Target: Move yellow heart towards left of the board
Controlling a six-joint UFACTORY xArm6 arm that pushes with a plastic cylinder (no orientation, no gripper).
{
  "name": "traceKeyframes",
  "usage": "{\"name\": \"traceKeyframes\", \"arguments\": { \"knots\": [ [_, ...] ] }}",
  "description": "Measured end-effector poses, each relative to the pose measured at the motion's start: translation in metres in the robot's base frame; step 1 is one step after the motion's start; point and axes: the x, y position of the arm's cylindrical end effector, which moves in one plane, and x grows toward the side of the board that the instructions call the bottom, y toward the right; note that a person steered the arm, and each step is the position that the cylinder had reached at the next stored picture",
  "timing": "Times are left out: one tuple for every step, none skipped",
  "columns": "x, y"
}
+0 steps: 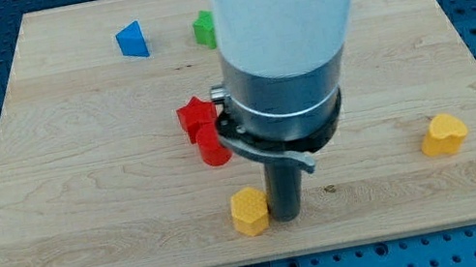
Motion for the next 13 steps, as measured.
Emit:
{"name": "traceKeyframes", "arguments": {
  "knots": [
    [0.0, -0.006],
    [0.0, -0.006],
    [0.0, 0.012],
    [-0.001, 0.056],
    [-0.002, 0.109],
    [-0.002, 0.168],
    [-0.002, 0.23],
    [-0.004, 0.244],
    [-0.004, 0.252],
    [-0.015, 0.256],
    [-0.036, 0.256],
    [-0.038, 0.256],
    [-0.048, 0.25]
  ]
}}
